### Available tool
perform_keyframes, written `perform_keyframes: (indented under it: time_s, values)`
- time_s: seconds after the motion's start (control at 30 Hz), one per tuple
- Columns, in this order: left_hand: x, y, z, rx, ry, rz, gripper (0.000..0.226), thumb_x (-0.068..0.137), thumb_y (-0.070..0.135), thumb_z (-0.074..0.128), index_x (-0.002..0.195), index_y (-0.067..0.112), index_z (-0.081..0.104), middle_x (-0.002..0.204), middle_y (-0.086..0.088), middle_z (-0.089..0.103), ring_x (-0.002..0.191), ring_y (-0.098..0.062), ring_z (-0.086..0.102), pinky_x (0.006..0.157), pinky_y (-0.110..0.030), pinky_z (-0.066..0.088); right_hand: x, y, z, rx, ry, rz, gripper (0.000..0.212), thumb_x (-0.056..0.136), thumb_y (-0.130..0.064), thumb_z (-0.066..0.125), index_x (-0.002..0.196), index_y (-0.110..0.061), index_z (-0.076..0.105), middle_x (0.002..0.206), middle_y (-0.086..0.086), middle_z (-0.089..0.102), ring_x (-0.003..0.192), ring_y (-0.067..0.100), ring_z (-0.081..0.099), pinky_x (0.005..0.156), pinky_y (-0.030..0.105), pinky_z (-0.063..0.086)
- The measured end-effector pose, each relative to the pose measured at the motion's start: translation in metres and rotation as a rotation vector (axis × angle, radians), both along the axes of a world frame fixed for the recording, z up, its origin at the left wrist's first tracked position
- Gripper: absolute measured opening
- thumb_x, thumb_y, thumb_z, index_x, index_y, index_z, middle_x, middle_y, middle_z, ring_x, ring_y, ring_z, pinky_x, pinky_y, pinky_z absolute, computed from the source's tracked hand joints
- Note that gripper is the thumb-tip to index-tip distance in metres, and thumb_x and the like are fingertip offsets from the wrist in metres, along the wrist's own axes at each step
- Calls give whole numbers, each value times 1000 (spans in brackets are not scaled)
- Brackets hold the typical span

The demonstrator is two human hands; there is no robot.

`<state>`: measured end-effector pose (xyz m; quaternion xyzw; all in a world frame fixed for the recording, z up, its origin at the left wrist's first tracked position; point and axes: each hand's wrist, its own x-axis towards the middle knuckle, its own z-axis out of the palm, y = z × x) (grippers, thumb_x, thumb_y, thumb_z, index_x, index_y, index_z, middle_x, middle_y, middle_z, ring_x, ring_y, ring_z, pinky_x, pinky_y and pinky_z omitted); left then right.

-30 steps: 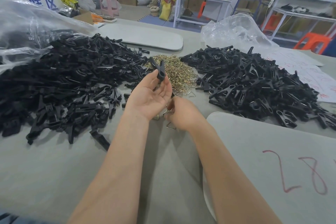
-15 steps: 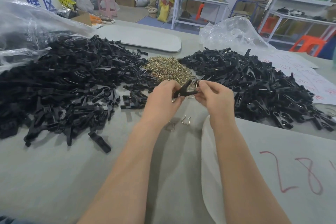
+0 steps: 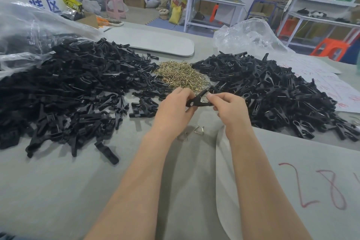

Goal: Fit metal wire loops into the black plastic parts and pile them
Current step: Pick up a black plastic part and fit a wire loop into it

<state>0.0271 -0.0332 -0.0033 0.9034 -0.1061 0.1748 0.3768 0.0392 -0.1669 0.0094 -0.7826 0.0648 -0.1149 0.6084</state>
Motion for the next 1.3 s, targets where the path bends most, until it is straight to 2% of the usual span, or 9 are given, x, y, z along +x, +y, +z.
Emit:
perform_keyframes:
  time_s: [0.2, 0.3, 0.33, 0.43, 0.53, 0.67, 0.8, 1.17, 1.3]
  values:
    - [0, 1, -1, 12, -5, -4, 14, 87, 16, 65, 100, 15, 61, 96, 6, 52, 91, -20, 56, 86, -41, 47, -2, 0, 2, 3, 10, 22, 15, 82, -18, 71, 67, -18, 68, 59, -9, 56, 60, 1, 48, 50, 6, 35]
    - [2, 3, -2, -26, 28, -40, 12, 85, 16, 68, 95, 17, 61, 96, 3, 57, 90, -17, 57, 86, -39, 48, -3, -4, 5, 24, 91, 62, 14, 83, -18, 68, 69, -16, 66, 63, -4, 54, 61, 5, 47, 53, 12, 35]
    - [2, 4, -2, -80, 49, -70, 12, 84, 17, 70, 91, 21, 61, 93, 4, 59, 87, -11, 58, 84, -33, 50, -2, -6, 6, 91, 155, 114, 14, 85, -20, 67, 71, -16, 64, 64, -3, 54, 62, 6, 48, 55, 16, 35]
    - [-1, 7, 2, -239, 101, -160, 19, 80, 21, 75, 81, 32, 58, 82, 11, 62, 72, 7, 56, 72, -14, 48, -1, -16, 10, 505, 348, 362, 16, 86, -22, 61, 72, -16, 58, 57, -5, 52, 57, 8, 51, 59, 20, 36]
    - [-1, 7, 5, -292, 94, -185, 18, 79, 20, 75, 85, 32, 62, 83, 12, 63, 72, 4, 57, 78, -18, 50, -1, -21, 7, 637, 371, 429, 13, 77, -25, 63, 69, -17, 57, 55, -5, 50, 54, 8, 51, 60, 21, 36]
    - [0, 7, 4, -235, 52, -169, 20, 81, 14, 72, 97, 24, 66, 92, 5, 63, 85, -9, 61, 86, -27, 50, 1, -21, 4, 557, 353, 359, 24, 87, -21, 60, 65, -20, 66, 55, -5, 51, 54, 8, 49, 59, 21, 34]
    - [-1, 7, 4, -133, 2, -136, 18, 83, 16, 70, 100, 19, 67, 96, 4, 60, 88, -12, 58, 87, -36, 49, 1, -24, 4, 415, 292, 344, 17, 88, -19, 63, 72, -15, 65, 54, -6, 51, 55, 7, 47, 55, 19, 34]
    - [-2, 8, 5, -89, -38, -115, 19, 83, 17, 71, 101, 18, 65, 95, 6, 57, 88, -11, 55, 86, -37, 48, -3, -28, 10, 265, 191, 355, 27, 86, -17, 64, 60, -16, 60, 54, -5, 50, 57, 8, 44, 58, 20, 33]
    - [-3, 7, 5, -99, -34, -141, 21, 82, 16, 71, 102, 17, 66, 96, 6, 59, 88, -13, 57, 87, -37, 49, -2, -28, 9, 224, 206, 373, 20, 86, -18, 65, 68, -12, 59, 53, -4, 50, 58, 9, 44, 59, 20, 34]
